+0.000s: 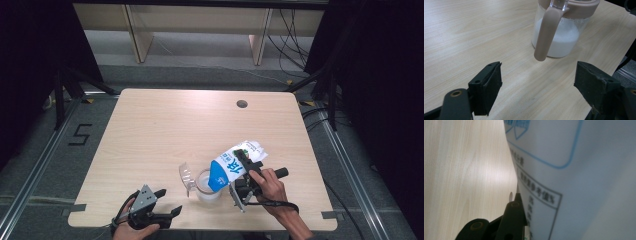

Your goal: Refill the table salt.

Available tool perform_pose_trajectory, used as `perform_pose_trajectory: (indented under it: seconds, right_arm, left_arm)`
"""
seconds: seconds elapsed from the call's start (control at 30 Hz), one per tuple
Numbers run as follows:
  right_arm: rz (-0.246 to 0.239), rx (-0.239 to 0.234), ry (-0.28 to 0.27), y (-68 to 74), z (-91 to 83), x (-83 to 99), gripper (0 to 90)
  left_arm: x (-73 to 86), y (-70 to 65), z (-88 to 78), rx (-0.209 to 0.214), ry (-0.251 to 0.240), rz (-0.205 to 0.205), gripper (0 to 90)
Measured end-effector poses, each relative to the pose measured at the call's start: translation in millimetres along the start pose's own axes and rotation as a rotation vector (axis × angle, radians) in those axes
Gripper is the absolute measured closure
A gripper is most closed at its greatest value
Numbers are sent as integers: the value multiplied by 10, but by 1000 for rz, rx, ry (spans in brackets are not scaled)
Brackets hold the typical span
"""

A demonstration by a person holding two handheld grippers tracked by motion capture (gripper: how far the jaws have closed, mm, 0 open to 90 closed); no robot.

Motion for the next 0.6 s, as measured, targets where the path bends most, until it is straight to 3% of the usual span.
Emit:
perform_pose_trajectory:
  seconds: [0.1,0.17,0.2,0.23,0.33,0.43,0.5,0.53,0.6]
  right_arm:
    - [22,-12,9,-7,-4,17,758]
    - [69,-41,15,9,5,49,759]
    - [38,-25,7,-26,11,56,759]
    - [72,-39,13,-14,13,68,760]
    - [81,-46,6,-37,22,91,759]
    - [168,-84,22,-26,40,151,760]
    - [164,-84,10,-34,58,167,760]
    - [196,-103,25,-20,66,195,761]
    - [200,-109,25,-22,75,206,761]
  left_arm:
    - [-2,4,-2,-2,-1,14,213]
    - [1,7,-6,-9,9,9,213]
    - [0,-3,-1,-4,0,-1,212]
    - [1,0,1,-1,-1,0,213]
    - [-2,3,-3,-7,1,13,213]
    - [-2,3,-3,-7,2,13,213]
    - [-2,5,-3,-8,2,13,213]
    - [-2,5,-4,-8,2,13,213]
    - [-2,5,-4,-8,2,13,213]
Point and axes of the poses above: each handheld gripper's, and its own axes: z roughly forward along the jaws, x roughly out of its underside, y roughly to its left, the point moved 1 cm from there along z, roughly forward along the jaws, and after that the axes turned 14 degrees about y, right-handed, at the moved point
